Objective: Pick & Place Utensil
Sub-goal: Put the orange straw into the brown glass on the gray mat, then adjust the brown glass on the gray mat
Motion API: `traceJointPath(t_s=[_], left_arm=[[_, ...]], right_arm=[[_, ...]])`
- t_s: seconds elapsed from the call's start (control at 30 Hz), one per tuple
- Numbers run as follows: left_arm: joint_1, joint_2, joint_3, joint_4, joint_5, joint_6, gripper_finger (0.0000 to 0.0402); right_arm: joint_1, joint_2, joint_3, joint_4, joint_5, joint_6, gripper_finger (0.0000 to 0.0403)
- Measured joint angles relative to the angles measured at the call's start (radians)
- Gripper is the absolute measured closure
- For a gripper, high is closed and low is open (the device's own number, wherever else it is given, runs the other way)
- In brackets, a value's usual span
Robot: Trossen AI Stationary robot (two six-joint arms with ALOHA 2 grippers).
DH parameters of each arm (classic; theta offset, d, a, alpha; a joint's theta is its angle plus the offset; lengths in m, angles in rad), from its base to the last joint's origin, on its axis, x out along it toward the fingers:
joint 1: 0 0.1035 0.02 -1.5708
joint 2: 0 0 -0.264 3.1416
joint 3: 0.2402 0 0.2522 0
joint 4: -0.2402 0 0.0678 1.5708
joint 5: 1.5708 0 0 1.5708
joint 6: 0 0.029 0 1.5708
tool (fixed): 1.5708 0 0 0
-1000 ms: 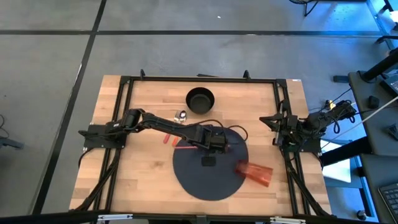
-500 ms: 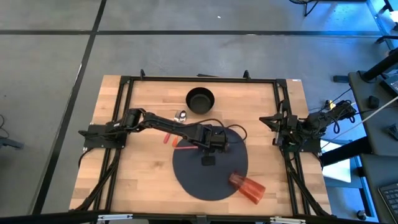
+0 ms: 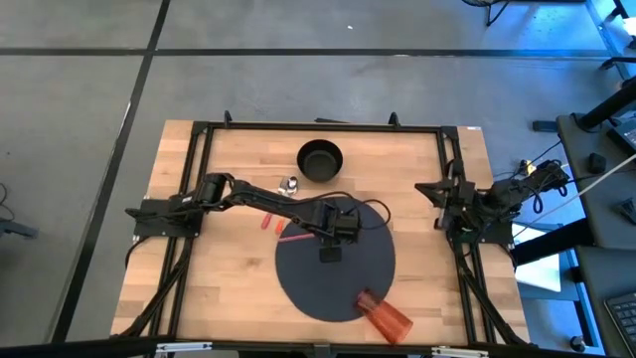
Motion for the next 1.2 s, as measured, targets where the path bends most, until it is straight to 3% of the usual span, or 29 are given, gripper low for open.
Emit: traceJointPath(t_s=[0.13, 0.4, 1.2], left_arm=[[0.000, 0.001, -0.029, 0.003, 0.001, -0.002, 0.0246], [0.000, 0.000, -0.012, 0.024, -0.039, 0.033, 0.0192], [0.002, 0.000, -0.010, 0.012, -0.046, 0.025, 0.0189]], right_arm=[[0.000, 0.000, 0.000, -0.030, 0.083, 0.006, 0.0386], [0.000, 0.000, 0.000, -0.035, 0.084, 0.016, 0.0386], [0.000, 0.000, 0.000, -0.058, 0.084, 0.019, 0.0386]])
